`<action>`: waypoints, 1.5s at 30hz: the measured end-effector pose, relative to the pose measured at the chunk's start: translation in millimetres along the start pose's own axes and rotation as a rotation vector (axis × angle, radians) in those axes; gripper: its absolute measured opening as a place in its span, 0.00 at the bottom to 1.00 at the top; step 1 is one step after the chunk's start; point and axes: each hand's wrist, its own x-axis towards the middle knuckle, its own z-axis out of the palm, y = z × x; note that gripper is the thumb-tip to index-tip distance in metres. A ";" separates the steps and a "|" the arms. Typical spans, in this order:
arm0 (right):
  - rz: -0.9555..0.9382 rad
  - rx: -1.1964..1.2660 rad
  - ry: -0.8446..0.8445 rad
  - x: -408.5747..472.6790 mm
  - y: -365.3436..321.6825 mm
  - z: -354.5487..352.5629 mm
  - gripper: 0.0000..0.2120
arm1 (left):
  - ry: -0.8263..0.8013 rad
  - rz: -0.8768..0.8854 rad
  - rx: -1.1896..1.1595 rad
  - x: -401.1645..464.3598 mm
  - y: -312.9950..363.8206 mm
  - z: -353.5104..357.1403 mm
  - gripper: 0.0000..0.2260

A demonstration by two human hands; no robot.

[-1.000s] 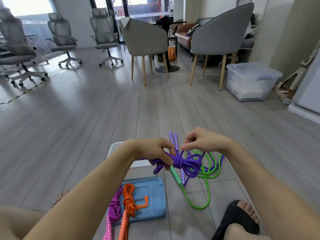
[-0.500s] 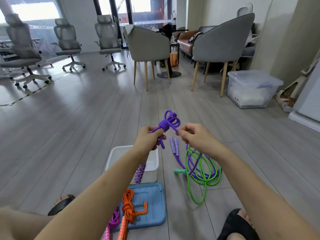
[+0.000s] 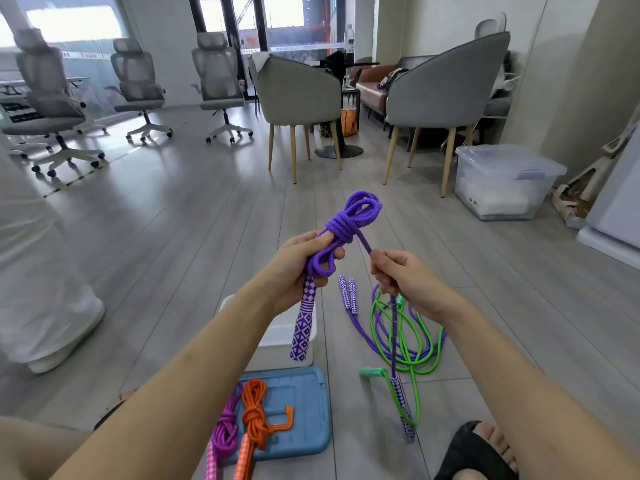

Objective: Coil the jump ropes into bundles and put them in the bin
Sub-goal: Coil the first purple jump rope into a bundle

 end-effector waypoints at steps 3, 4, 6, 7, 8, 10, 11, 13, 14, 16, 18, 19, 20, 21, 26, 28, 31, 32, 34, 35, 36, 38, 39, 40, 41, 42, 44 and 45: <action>0.020 0.110 -0.069 -0.4 4.4 -8.4 0.15 | -0.137 -0.051 0.026 -0.9 3.2 -2.5 0.15; 0.035 0.105 -0.106 0.4 5.9 -11.0 0.14 | -0.186 -0.069 0.056 -0.7 3.1 -2.9 0.15; 0.066 0.052 -0.173 2.7 5.6 -15.9 0.13 | -0.272 -0.111 0.114 -2.6 2.9 -2.7 0.16; 0.079 0.024 -0.194 3.6 4.3 -19.5 0.12 | -0.306 -0.132 0.139 -3.6 2.7 -3.0 0.16; 0.078 -0.014 -0.215 3.9 2.5 -23.4 0.13 | -0.335 -0.150 0.169 -4.9 2.6 -2.4 0.15; 0.043 -0.180 -0.253 4.9 -1.9 -31.9 0.11 | -0.374 -0.188 0.285 -5.3 0.8 -2.8 0.15; 0.044 -0.278 -0.271 4.7 -5.5 -34.3 0.08 | -0.387 -0.213 0.382 -4.2 -1.5 -3.4 0.14; 0.083 -0.424 -0.300 7.5 -10.5 -35.5 0.07 | -0.408 -0.272 0.615 -1.2 -9.2 -3.3 0.10; 0.092 -0.498 -0.294 10.5 -11.4 -34.5 0.10 | -0.412 -0.302 0.712 0.5 -14.3 -3.0 0.09; 0.079 -0.631 -0.264 13.6 -14.2 -25.3 0.10 | -0.387 -0.347 0.808 3.1 -25.0 -2.2 0.07; 0.056 -0.726 -0.213 14.5 -14.2 -12.9 0.12 | -0.326 -0.358 0.858 4.8 -34.2 -1.9 0.06; 0.038 -0.779 -0.183 15.0 -12.8 -7.6 0.12 | -0.291 -0.359 0.888 5.9 -38.4 -2.5 0.05; 0.020 -0.829 -0.155 15.4 -11.6 -2.4 0.12 | -0.255 -0.357 0.913 6.7 -42.3 -2.6 0.05; 0.009 -0.868 -0.131 15.6 -10.4 1.9 0.12 | -0.212 -0.351 0.934 7.0 -45.8 -2.8 0.04; -0.007 -0.887 -0.051 14.0 -7.5 16.2 0.11 | 0.112 -0.229 0.995 13.9 -65.7 -3.6 0.04; -0.038 -0.811 -0.034 13.1 -9.5 17.3 0.11 | 0.248 -0.157 0.944 17.9 -71.0 -6.0 0.04; -0.074 -0.652 -0.035 11.0 -13.9 16.1 0.10 | 0.390 -0.045 0.749 21.2 -68.9 -6.8 0.05; -0.085 -0.593 -0.022 9.7 -15.1 15.5 0.09 | 0.418 -0.004 0.675 21.5 -66.0 -4.6 0.06; -0.099 -0.457 -0.004 5.6 -18.1 14.9 0.08 | 0.471 0.069 0.532 21.8 -59.2 1.7 0.06; -0.096 -0.369 -0.015 3.4 -19.3 15.1 0.07 | 0.489 0.099 0.471 22.1 -55.6 5.0 0.07; -0.088 -0.274 -0.034 1.6 -19.8 15.2 0.06 | 0.496 0.121 0.419 22.5 -52.1 8.0 0.08; -0.066 -0.116 -0.079 -0.9 -18.7 12.2 0.07 | 0.470 0.138 0.308 21.5 -43.6 14.0 0.10; -0.056 -0.063 -0.104 -1.8 -16.5 9.4 0.08 | 0.434 0.133 0.241 20.5 -38.7 16.2 0.11; -0.039 -0.021 -0.135 -2.9 -13.5 6.7 0.09 | 0.386 0.124 0.174 19.8 -34.1 17.5 0.11; -0.015 -0.006 -0.166 -3.8 -8.9 3.8 0.10 | 0.326 0.115 0.110 18.5 -29.3 18.1 0.10; 0.008 -0.038 -0.180 -4.4 -3.6 2.0 0.11 | 0.262 0.101 0.052 17.5 -25.5 17.8 0.09; 0.044 -0.154 -0.128 -3.6 8.4 0.7 0.13 | 0.147 0.050 -0.033 13.9 -20.9 15.2 0.09; 0.051 -0.170 -0.067 -2.2 13.4 0.1 0.13 | 0.107 0.021 -0.043 12.0 -19.7 13.7 0.09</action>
